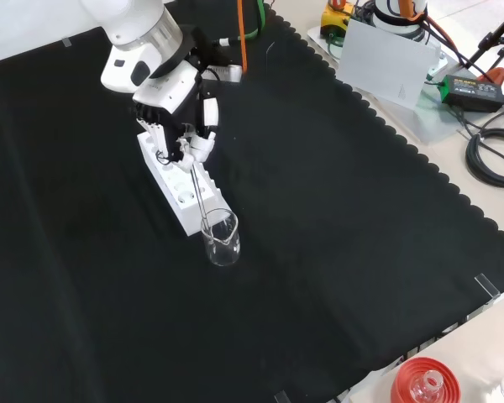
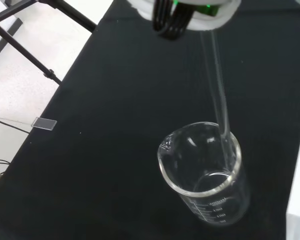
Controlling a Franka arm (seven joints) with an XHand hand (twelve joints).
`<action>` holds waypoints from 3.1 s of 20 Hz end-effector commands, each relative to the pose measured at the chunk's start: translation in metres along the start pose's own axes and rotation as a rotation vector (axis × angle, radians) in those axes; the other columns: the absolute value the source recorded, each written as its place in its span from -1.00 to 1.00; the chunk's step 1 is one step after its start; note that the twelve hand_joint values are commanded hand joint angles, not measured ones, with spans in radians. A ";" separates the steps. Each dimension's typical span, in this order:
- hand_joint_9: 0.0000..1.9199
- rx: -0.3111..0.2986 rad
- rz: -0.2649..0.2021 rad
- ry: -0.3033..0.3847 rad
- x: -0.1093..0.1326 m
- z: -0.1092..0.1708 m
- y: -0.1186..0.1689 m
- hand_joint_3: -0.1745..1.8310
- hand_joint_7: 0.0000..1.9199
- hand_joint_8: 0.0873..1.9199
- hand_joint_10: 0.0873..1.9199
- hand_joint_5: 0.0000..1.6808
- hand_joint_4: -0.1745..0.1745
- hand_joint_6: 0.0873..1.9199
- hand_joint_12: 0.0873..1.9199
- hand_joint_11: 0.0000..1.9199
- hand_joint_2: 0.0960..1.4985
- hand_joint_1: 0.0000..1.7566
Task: Stir in the beaker to the left of the white test tube rack with the glass rod.
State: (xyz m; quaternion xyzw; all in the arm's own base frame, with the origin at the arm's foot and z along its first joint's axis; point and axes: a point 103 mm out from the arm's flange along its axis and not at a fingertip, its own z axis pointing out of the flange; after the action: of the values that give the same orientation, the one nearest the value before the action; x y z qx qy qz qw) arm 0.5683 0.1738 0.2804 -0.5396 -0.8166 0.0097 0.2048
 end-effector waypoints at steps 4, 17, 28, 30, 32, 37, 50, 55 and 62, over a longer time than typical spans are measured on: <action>0.84 0.011 0.007 0.005 -0.005 0.005 -0.019 -0.29 0.25 0.03 -0.48 0.25 -1.00 -0.30 -0.31 0.69 -0.01 0.48; 0.84 0.038 -0.035 -0.025 0.041 0.019 -0.017 -0.30 0.25 0.03 -0.48 0.25 -1.00 -0.31 -0.31 0.68 0.00 0.48; 0.84 0.067 -0.033 -0.015 0.047 0.023 0.003 -0.30 0.25 0.03 -0.48 0.25 -1.00 -0.31 -0.31 0.68 0.00 0.48; 0.84 0.060 -0.031 -0.019 0.045 0.023 0.004 -0.30 0.25 0.03 -0.48 0.25 -1.00 -0.31 -0.31 0.68 0.00 0.48; 0.84 0.055 -0.030 -0.016 0.042 0.021 0.004 -0.30 0.25 0.03 -0.48 0.25 -1.00 -0.31 -0.31 0.68 0.00 0.48; 0.84 0.037 -0.024 -0.010 0.023 0.009 -0.004 -0.30 0.25 0.03 -0.48 0.25 -1.00 -0.31 -0.31 0.68 0.00 0.48; 0.84 0.037 0.002 -0.015 0.014 0.009 -0.021 -0.31 0.25 0.03 -0.48 0.25 -1.00 -0.31 -0.31 0.68 0.01 0.48; 0.84 0.040 -0.011 -0.026 0.025 0.012 -0.021 -0.31 0.25 0.03 -0.48 0.25 -1.00 -0.31 -0.30 0.68 0.01 0.48; 0.84 0.048 -0.024 -0.037 0.048 0.016 -0.017 -0.31 0.25 0.03 -0.48 0.25 -1.00 -0.31 -0.30 0.68 0.01 0.48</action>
State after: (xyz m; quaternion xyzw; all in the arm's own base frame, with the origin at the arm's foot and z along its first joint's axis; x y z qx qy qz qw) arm 0.5340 0.2019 0.2837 -0.5279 -0.8236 0.0355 0.2044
